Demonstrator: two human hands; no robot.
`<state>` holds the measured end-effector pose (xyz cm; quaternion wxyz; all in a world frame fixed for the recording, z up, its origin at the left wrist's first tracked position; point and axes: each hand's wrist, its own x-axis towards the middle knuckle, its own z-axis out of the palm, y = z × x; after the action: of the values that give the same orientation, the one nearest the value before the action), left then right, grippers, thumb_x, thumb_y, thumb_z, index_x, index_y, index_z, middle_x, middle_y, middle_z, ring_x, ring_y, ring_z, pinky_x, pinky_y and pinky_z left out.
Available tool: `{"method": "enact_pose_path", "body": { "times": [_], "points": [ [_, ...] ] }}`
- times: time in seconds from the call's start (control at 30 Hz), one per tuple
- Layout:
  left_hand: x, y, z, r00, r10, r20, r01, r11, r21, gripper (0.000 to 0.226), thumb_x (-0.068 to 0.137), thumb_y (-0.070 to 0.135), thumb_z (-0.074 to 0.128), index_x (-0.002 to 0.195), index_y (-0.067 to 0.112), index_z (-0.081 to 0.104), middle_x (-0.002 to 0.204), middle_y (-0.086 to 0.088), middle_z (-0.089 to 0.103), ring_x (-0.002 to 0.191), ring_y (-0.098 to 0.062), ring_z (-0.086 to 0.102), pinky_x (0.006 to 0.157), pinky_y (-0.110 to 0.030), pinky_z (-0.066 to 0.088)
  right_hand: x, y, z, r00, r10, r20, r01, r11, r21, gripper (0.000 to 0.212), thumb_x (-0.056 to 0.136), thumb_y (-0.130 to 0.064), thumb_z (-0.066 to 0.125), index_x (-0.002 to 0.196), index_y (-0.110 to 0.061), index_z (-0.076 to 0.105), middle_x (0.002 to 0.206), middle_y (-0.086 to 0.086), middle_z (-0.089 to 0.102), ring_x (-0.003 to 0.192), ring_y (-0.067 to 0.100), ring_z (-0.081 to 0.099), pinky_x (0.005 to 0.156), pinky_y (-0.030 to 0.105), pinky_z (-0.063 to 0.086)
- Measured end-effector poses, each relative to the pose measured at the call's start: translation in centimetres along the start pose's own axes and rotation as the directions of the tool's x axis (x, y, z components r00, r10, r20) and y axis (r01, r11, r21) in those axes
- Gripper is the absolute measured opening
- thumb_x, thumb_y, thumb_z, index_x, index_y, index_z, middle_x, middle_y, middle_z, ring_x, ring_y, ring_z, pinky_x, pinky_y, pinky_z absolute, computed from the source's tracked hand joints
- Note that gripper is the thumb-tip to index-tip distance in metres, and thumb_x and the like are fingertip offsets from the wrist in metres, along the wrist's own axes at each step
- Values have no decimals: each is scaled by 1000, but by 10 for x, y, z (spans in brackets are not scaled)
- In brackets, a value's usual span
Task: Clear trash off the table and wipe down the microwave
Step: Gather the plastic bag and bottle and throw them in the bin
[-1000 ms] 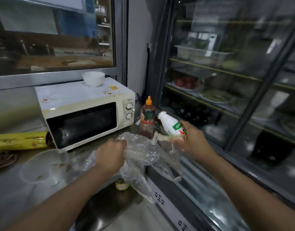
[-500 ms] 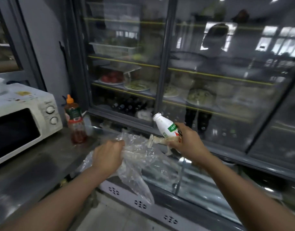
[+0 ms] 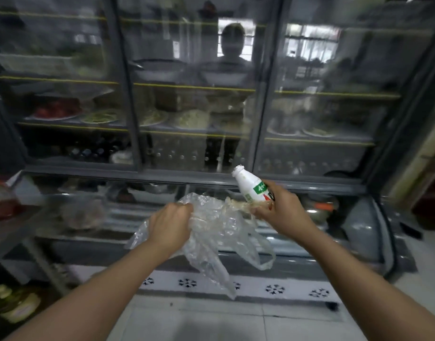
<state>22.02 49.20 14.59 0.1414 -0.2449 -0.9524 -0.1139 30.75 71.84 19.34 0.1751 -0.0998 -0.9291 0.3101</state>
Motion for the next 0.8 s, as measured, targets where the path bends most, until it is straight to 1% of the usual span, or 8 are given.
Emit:
{"method": "enact_pose_path", "body": {
  "times": [0.1, 0.2, 0.3, 0.4, 0.47, 0.6, 0.73, 0.8],
  "points": [
    [2, 63, 13, 995, 94, 14, -94, 995, -43, 23, 76, -4, 55, 79, 19, 51, 80, 3, 55, 81, -21, 59, 60, -30, 41, -30, 45, -42, 995, 74, -69, -76, 997, -33, 62, 72, -28, 77, 126, -18, 48, 105, 3, 63, 83, 16, 57, 65, 26, 41],
    [8, 123, 26, 982, 180, 52, -176, 981, -76, 21, 76, -1, 56, 78, 20, 50, 89, 3, 59, 86, -21, 60, 63, -30, 38, -57, 88, -81, 974, 171, -151, -184, 980, -81, 63, 72, -31, 77, 126, -18, 48, 98, 1, 62, 78, 16, 54, 64, 26, 38],
    [21, 178, 39, 961, 265, 82, -258, 962, -86, 20, 76, 2, 56, 77, 21, 49, 93, 0, 62, 90, -23, 59, 62, -29, 35, -78, 129, -115, 942, 256, -215, -281, 955, -91, 66, 73, -33, 76, 130, -20, 45, 94, -2, 59, 71, 10, 50, 55, 19, 34],
    [40, 232, 53, 932, 352, 91, -348, 936, -53, 18, 75, 4, 56, 82, 19, 52, 93, 0, 62, 91, -25, 58, 60, -30, 32, -94, 166, -147, 904, 311, -292, -347, 935, -78, 62, 74, -32, 75, 128, -20, 47, 96, -3, 58, 68, 3, 49, 50, 10, 34],
    [53, 268, 66, 910, 404, 93, -399, 914, -67, 17, 75, 4, 56, 84, 19, 53, 93, 0, 62, 90, -24, 58, 60, -30, 32, -101, 191, -166, 879, 348, -327, -390, 918, -70, 59, 73, -32, 75, 125, -20, 48, 96, -3, 58, 66, -2, 46, 49, 9, 34],
    [82, 338, 94, 865, 493, 89, -481, 867, -132, 13, 75, 8, 58, 81, 19, 52, 90, 1, 61, 91, -23, 58, 59, -29, 32, -109, 238, -204, 808, 444, -387, -502, 863, -58, 61, 74, -34, 74, 126, -21, 46, 97, -4, 54, 72, 7, 48, 50, 11, 28],
    [113, 406, 116, 824, 558, 99, -532, 822, -201, 19, 74, 9, 57, 75, 22, 44, 91, -1, 62, 90, -25, 59, 60, -28, 33, -112, 283, -242, 737, 516, -437, -581, 814, -18, 62, 75, -34, 74, 127, -20, 44, 99, -4, 55, 76, 12, 53, 50, 15, 32],
    [126, 441, 125, 797, 596, 96, -566, 793, -227, 17, 73, 8, 57, 76, 20, 46, 92, -3, 62, 91, -27, 60, 61, -27, 34, -117, 305, -259, 694, 540, -477, -616, 787, -6, 61, 74, -34, 74, 127, -20, 45, 99, -2, 56, 78, 15, 53, 53, 19, 35]
  ]
}}
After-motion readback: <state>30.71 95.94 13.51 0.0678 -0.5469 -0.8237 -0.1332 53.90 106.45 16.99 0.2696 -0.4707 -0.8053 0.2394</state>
